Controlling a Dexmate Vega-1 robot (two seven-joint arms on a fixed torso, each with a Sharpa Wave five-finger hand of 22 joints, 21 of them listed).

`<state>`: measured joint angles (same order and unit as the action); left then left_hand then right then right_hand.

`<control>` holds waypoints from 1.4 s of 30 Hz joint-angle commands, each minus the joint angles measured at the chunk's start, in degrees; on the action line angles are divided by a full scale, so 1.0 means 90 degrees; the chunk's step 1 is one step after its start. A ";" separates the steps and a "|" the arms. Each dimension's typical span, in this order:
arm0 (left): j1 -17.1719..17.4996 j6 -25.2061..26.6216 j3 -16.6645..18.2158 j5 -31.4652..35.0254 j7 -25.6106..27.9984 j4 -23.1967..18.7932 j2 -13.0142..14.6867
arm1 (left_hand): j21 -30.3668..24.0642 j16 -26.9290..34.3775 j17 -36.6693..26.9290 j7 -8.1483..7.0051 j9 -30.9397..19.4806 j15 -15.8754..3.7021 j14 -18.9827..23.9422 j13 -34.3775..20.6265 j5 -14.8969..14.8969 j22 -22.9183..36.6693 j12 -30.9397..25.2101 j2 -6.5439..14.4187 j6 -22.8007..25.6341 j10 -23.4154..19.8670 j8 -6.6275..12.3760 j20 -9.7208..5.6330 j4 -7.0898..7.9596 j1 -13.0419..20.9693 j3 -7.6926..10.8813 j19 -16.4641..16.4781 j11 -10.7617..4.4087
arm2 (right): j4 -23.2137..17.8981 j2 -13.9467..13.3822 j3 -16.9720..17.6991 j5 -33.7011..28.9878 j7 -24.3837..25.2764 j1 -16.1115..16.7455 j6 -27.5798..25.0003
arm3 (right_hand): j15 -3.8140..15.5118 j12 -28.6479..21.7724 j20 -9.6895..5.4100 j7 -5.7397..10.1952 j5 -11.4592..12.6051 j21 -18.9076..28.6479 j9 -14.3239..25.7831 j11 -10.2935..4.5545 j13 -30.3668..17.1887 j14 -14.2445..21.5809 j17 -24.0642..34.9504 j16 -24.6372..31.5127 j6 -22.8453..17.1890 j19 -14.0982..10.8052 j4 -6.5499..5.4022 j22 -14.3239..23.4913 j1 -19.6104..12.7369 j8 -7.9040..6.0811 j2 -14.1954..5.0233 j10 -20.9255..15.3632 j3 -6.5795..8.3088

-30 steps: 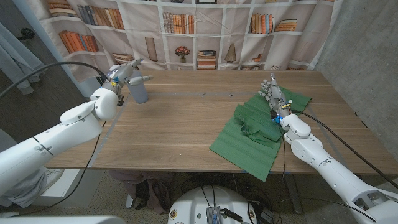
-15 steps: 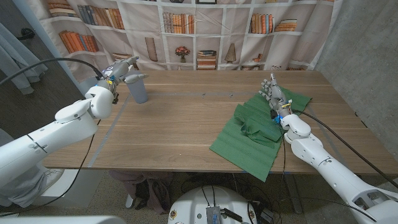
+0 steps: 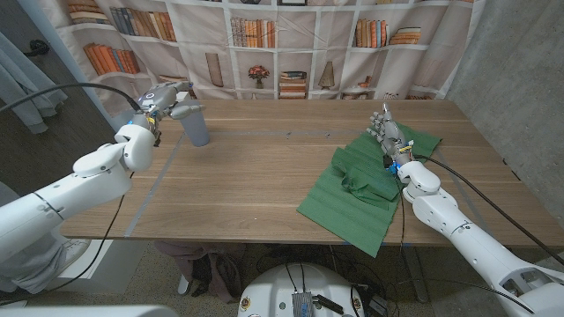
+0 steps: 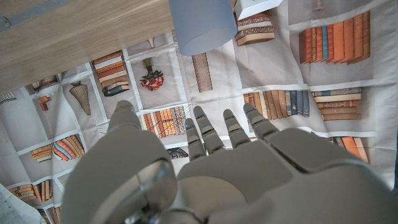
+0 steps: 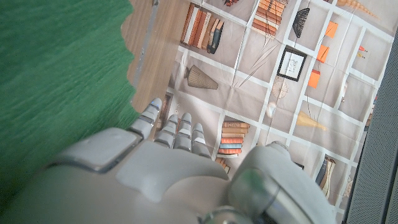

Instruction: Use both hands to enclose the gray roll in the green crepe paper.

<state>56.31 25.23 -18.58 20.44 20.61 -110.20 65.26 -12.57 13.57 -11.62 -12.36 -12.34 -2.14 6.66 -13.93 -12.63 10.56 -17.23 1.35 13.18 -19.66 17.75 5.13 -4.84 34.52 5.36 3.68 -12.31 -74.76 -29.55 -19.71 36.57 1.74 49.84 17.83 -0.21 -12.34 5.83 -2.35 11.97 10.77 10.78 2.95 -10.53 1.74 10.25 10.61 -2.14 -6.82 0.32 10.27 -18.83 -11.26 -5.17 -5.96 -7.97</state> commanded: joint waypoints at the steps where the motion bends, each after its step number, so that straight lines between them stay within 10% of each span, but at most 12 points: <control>1: -0.0148 -0.0279 -0.0161 0.0428 0.0137 0.0405 -0.0063 | -0.0024 0.0026 -0.0019 -0.0001 -0.0038 -0.0862 0.0062 -0.0023 -0.0060 0.0021 -0.0023 -0.0013 0.0232 -0.0095 0.0109 0.0029 -0.0032 0.0083 -0.0003 0.0070 0.0009 | -0.0097 -0.0027 0.0004 -0.0007 0.0087 0.0074 -0.0068 | -0.0007 -0.0014 -0.0010 -0.0030 -0.0008 0.0045 0.0017 0.0013 -0.0031 0.0052 0.0024 0.0016 -0.0042 -0.0015 0.0028 0.0008 -0.0058 -0.0036 -0.0013 -0.0048 -0.0019; 28: -0.0738 -0.0018 -0.0669 0.1045 -0.0557 0.0832 -0.0238 | 0.0032 -0.0102 -0.0062 0.0062 -0.0359 -0.0777 -0.0011 -0.0238 -0.0138 0.0039 -0.0054 0.0045 0.0518 -0.0384 0.0541 0.0057 -0.0287 0.0691 0.0130 -0.0003 -0.0021 | -0.0148 0.0018 -0.0054 -0.0029 0.0153 0.0089 -0.0149 | -0.0001 -0.0010 -0.0020 -0.0030 -0.0031 0.0047 0.0017 0.0016 -0.0031 0.0051 0.0029 0.0014 -0.0041 -0.0017 0.0034 0.0008 -0.0055 -0.0026 -0.0017 -0.0047 -0.0020; 32: -0.0878 -0.0063 -0.0746 0.1001 -0.0846 0.0909 -0.0214 | 0.0049 -0.0154 -0.0101 0.0069 -0.0502 -0.0680 -0.0083 -0.0358 -0.0111 0.0054 -0.0064 0.0562 0.0534 -0.0345 0.0701 0.0144 -0.0329 0.1058 0.0470 -0.0095 -0.0016 | -0.0144 0.0033 -0.0052 0.0003 0.0127 0.0089 -0.0150 | -0.0008 -0.0012 -0.0016 -0.0033 -0.0034 0.0046 0.0018 0.0015 -0.0031 0.0053 0.0031 0.0016 -0.0043 -0.0014 0.0030 0.0008 -0.0049 -0.0025 -0.0023 -0.0051 -0.0020; 42: -0.1176 0.0005 -0.1018 0.1152 -0.1221 0.1129 -0.0296 | 0.0062 -0.0196 -0.0109 0.0045 -0.0585 -0.0643 -0.0168 -0.0427 -0.0009 0.0056 -0.0040 0.0703 0.0488 -0.0265 0.0777 0.0174 -0.0397 0.1287 0.0652 -0.0169 -0.0009 | -0.0143 0.0031 -0.0059 -0.0018 0.0137 0.0075 -0.0150 | 0.0003 -0.0013 -0.0034 -0.0025 -0.0040 0.0046 0.0018 0.0017 -0.0032 0.0049 0.0042 0.0021 -0.0044 -0.0012 0.0000 0.0009 -0.0001 -0.0023 -0.0047 -0.0058 -0.0025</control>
<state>48.34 24.73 -25.44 29.44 12.98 -101.96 63.33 -12.06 11.86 -12.41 -12.07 -17.38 -2.14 5.39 -17.45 -12.85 10.81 -17.68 7.96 17.48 -22.19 24.18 6.57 -8.45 45.62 10.79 2.41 -12.34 -76.10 -29.35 -20.15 36.33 3.02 50.62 16.55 -0.21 -12.34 5.83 -2.35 11.53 10.77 10.78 2.95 -10.53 1.74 10.55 10.61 -2.14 -6.82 0.32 10.26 -18.83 -11.26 -5.17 -5.96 -7.97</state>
